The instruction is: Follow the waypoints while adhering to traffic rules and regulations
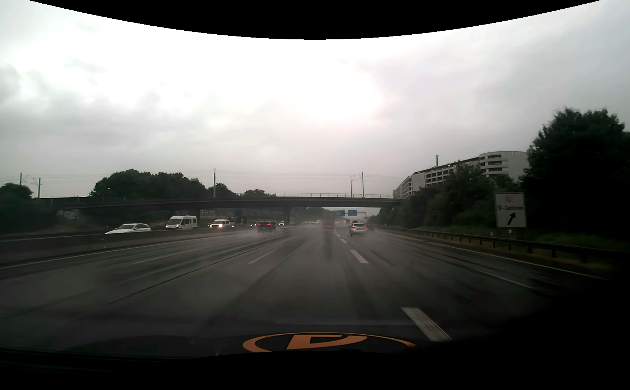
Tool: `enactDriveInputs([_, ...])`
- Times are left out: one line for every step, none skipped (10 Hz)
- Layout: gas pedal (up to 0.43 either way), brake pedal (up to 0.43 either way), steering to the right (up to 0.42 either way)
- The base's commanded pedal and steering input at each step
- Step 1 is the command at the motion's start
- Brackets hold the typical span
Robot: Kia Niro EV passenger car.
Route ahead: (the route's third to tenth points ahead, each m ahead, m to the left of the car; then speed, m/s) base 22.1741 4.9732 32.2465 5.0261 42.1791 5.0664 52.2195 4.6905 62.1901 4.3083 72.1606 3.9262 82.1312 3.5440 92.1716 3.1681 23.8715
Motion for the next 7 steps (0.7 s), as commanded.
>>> enactDriveInputs([0.13,0.0,0.0])
enactDriveInputs([0.13,0.0,0.0])
enactDriveInputs([0.13,0.0,0.0])
enactDriveInputs([0.13,0.0,-0.001])
enactDriveInputs([0.13,0.0,-0.001])
enactDriveInputs([0.13,0.0,-0.001])
enactDriveInputs([0.13,0.0,-0.001])
